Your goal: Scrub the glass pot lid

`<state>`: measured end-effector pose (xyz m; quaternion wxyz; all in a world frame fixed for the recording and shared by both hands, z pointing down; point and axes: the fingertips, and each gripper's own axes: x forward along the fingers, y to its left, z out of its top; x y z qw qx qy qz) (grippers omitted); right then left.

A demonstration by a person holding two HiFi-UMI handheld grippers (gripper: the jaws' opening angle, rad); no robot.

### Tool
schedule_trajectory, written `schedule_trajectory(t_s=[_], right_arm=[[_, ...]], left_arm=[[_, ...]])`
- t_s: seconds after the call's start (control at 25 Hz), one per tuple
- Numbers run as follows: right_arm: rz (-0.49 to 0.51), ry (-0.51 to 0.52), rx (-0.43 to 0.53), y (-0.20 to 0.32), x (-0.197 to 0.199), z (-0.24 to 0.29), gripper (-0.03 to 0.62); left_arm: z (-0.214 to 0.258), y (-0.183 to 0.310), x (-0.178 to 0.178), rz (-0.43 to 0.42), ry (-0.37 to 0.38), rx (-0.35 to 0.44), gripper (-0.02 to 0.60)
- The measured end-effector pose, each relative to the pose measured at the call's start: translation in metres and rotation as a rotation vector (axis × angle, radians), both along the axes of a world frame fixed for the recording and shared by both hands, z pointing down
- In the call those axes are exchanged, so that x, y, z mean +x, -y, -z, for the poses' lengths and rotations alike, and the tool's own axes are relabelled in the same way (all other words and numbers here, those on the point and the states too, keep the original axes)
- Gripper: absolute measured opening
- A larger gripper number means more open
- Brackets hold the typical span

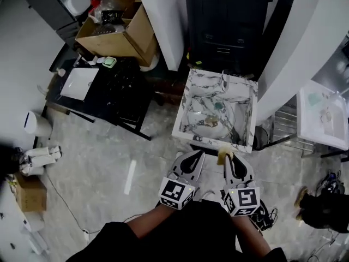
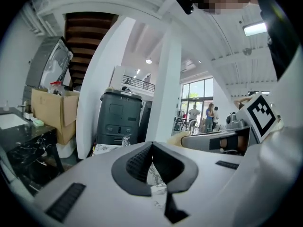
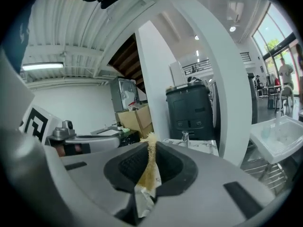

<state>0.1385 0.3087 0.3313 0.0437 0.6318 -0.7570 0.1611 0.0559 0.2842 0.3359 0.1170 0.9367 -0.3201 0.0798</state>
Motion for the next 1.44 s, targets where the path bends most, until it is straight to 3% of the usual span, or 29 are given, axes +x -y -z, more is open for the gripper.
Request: schedule_trajectory(t_s=[0.2, 0.36, 0.56, 0.88, 1.44], right_arm=[[0.007, 0.029, 0.058, -0.05, -0.001, 0.019, 0.06], [0.016, -0.053, 0.094, -0.067, -0.01, 0.036, 0.06], [0.018, -0.054, 0.1, -0.068, -0.033, 0.041, 0.058], [-0.016, -0.045, 0.149, -0.06, -0.052, 0.061, 0.06], [-0.112, -0.1, 0.236, -0.067, -0.04, 0.095, 0.058]], left_arm=[[0.01, -0.063, -0.001, 0.03, 0.003, 0.016, 0.015], [0.034, -0.083, -0.009, 0.074, -0.054, 0.104, 0.015], [0.043, -0.075, -0.017, 0.035, -0.016, 0.137, 0.015], [0.057, -0.058, -0.02, -0.039, -0.09, 0.13, 0.015], [0.067, -0.061, -0.012, -0.132, -0.122, 0.152, 0.015]])
